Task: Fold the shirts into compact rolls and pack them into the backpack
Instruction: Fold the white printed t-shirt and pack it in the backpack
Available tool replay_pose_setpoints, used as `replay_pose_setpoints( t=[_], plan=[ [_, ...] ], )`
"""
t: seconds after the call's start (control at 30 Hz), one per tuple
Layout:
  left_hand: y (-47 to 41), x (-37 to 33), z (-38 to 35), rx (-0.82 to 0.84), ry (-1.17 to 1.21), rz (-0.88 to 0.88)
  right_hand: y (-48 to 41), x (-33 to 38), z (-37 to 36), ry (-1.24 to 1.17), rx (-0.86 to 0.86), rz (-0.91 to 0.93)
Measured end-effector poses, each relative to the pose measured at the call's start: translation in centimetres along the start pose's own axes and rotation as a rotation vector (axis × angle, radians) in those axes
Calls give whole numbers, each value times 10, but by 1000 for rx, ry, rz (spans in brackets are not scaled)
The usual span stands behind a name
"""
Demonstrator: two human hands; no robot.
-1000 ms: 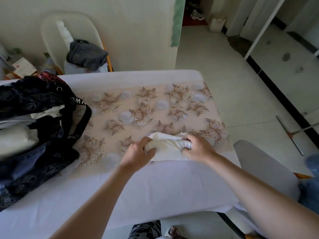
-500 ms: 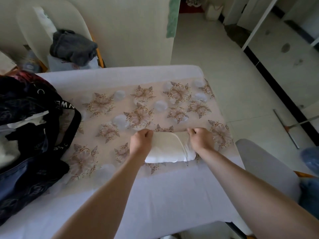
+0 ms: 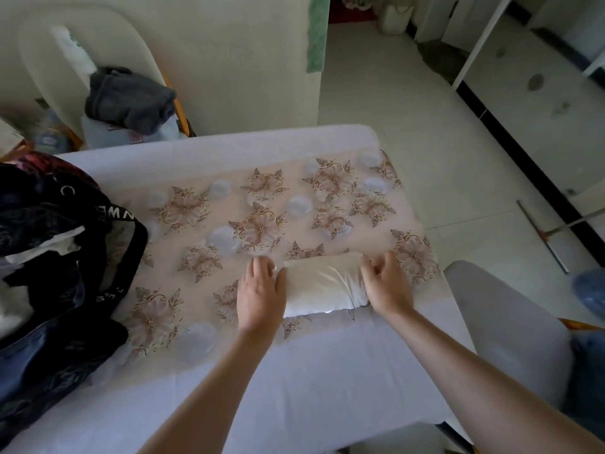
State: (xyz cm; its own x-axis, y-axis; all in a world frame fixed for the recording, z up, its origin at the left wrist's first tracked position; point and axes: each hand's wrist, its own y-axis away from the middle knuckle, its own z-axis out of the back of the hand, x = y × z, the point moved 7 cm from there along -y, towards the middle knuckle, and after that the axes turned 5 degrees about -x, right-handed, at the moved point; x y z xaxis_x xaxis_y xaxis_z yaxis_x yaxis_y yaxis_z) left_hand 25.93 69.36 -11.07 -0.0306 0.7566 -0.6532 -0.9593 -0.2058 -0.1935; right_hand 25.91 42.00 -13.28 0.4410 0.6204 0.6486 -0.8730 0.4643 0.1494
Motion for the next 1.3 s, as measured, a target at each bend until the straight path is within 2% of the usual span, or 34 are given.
replay_pose_setpoints(
  t=[0.13,0.2,0.33,0.47,0.57,0.63,0.7,0.77,0.8,0.87,0.93,1.0,1.03,1.1,1.23,1.3],
  plan=[
    [50,34,-8,199,134,413,35,-27,-2,-127,108,17],
    [61,39,-9,236,178,501,39,-33,-1,-224,72,27],
    [51,48,0,171,234,559,32,-43,3,-306,38,-53],
    [41,61,10,170,227,516,17,-57,19,-168,-22,-77],
    [48,58,4,245,130,396,17,-58,16,70,49,0],
    [51,48,-2,294,45,294,20,-48,10,102,81,76],
    [44,26,0,241,-80,65,23,-31,12,129,-26,242],
    [34,-8,-2,237,-185,-255,30,-6,9,200,-74,486],
    [32,-23,-11,307,-235,-388,34,7,3,229,-36,624],
    [29,-38,-33,460,-353,-541,45,30,-18,332,178,820],
    [20,-26,-52,548,-451,-550,45,35,-41,507,376,837],
    [13,-6,-59,602,-460,-478,36,25,-52,591,491,709],
    [12,4,-59,612,-432,-432,32,21,-52,573,496,642],
    [13,15,-57,617,-383,-380,27,13,-49,530,454,572],
    [16,15,-59,685,-235,-249,23,16,-47,607,366,573],
    [11,9,-57,675,-99,-150,14,41,-44,702,233,659]
  ],
)
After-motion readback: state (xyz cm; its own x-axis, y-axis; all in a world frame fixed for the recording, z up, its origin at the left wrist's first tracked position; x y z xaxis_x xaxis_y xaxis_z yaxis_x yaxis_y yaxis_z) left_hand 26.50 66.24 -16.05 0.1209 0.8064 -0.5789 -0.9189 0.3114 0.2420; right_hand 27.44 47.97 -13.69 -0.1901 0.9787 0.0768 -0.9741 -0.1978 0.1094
